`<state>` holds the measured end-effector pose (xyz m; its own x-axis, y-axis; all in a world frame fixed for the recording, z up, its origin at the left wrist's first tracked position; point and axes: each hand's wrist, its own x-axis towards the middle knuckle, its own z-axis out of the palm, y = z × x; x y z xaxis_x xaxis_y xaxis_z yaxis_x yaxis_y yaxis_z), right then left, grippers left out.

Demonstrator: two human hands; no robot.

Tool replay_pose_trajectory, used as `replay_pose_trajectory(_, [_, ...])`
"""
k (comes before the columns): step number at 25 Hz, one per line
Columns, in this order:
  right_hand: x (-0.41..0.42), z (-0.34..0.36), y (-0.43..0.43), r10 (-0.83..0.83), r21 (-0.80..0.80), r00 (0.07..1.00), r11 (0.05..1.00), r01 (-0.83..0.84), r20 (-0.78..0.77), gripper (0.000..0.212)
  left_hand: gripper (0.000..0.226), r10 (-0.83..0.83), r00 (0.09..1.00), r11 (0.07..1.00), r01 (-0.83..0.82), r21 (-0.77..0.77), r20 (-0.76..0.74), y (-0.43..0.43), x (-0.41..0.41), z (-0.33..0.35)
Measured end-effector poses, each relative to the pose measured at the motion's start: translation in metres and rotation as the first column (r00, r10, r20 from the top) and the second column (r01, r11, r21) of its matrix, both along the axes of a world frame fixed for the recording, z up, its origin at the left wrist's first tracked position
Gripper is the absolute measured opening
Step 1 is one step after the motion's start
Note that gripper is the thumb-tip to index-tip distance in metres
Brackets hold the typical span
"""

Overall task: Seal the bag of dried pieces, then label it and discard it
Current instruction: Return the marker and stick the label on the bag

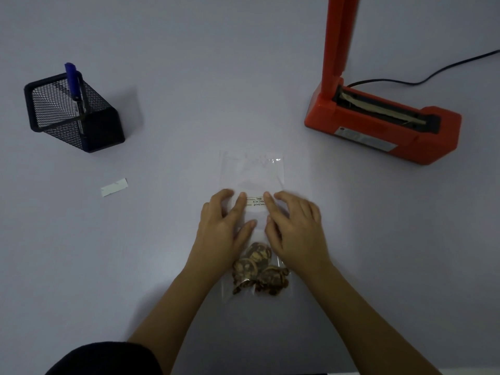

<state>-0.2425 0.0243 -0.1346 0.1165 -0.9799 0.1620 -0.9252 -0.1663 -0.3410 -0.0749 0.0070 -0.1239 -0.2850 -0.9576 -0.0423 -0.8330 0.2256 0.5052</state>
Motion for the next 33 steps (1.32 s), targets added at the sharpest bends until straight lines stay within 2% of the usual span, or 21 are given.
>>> replay_pose_trajectory(3, [-0.002,0.0,0.001,0.019,-0.007,1.0,1.0,-0.018,0.018,0.044,0.061,0.043,0.996,0.999,-0.041,0.025,-0.076,-0.001,0.001,0.002])
replay_pose_trajectory(6, [-0.003,-0.001,0.0,0.024,0.016,0.999,1.0,-0.024,-0.032,0.047,0.057,-0.007,0.999,0.999,0.006,-0.034,-0.033,0.0,-0.001,0.001])
replay_pose_trajectory(10, [-0.001,0.0,0.0,-0.001,0.028,0.999,1.0,0.002,-0.033,0.048,0.064,0.008,1.0,1.0,-0.009,-0.011,-0.028,-0.001,0.0,0.001])
replay_pose_trajectory(14, [0.0,0.0,-0.001,0.001,0.064,0.999,0.998,0.002,-0.048,0.051,0.06,-0.037,0.999,0.999,0.037,-0.018,-0.008,-0.003,0.0,0.001])
replay_pose_trajectory(16, [0.001,0.003,-0.001,-0.038,0.089,0.999,0.995,0.035,0.035,0.052,0.066,-0.006,0.998,0.997,0.011,0.075,-0.065,-0.006,0.001,0.006])
replay_pose_trajectory(18, [0.0,0.01,0.002,-0.071,0.095,0.984,0.994,0.056,0.162,0.051,0.066,0.098,0.976,0.978,-0.058,0.199,-0.197,-0.007,0.003,0.016])
replay_pose_trajectory(21, [-0.004,0.029,0.007,-0.141,0.11,0.943,0.987,0.112,0.301,0.046,0.052,0.259,0.918,0.961,-0.213,0.175,-0.301,-0.004,0.009,0.033])
replay_pose_trajectory(23, [-0.003,0.048,0.021,-0.3,0.235,0.874,0.946,0.222,0.382,0.048,0.045,0.334,0.896,0.942,-0.303,0.145,-0.292,0.006,0.014,0.043])
replay_pose_trajectory(26, [0.002,0.065,0.058,-0.5,0.523,0.783,0.808,0.27,0.369,0.063,0.045,0.519,0.84,0.833,-0.456,0.312,-0.157,0.033,0.013,0.056])
replay_pose_trajectory(28, [0.009,0.069,0.073,-0.576,0.658,0.73,0.716,0.233,0.368,0.073,0.054,0.503,0.863,0.799,-0.446,0.404,-0.041,0.05,0.004,0.058])
replay_pose_trajectory(30, [0.017,0.072,0.07,-0.642,0.714,0.656,0.665,0.219,0.397,0.076,0.061,0.496,0.866,0.779,-0.415,0.469,-0.057,0.055,-0.003,0.056])
replay_pose_trajectory(33, [0.027,0.074,0.058,-0.69,0.74,0.594,0.634,0.223,0.413,0.079,0.061,0.596,0.792,0.694,-0.425,0.581,-0.133,0.043,-0.004,0.062])
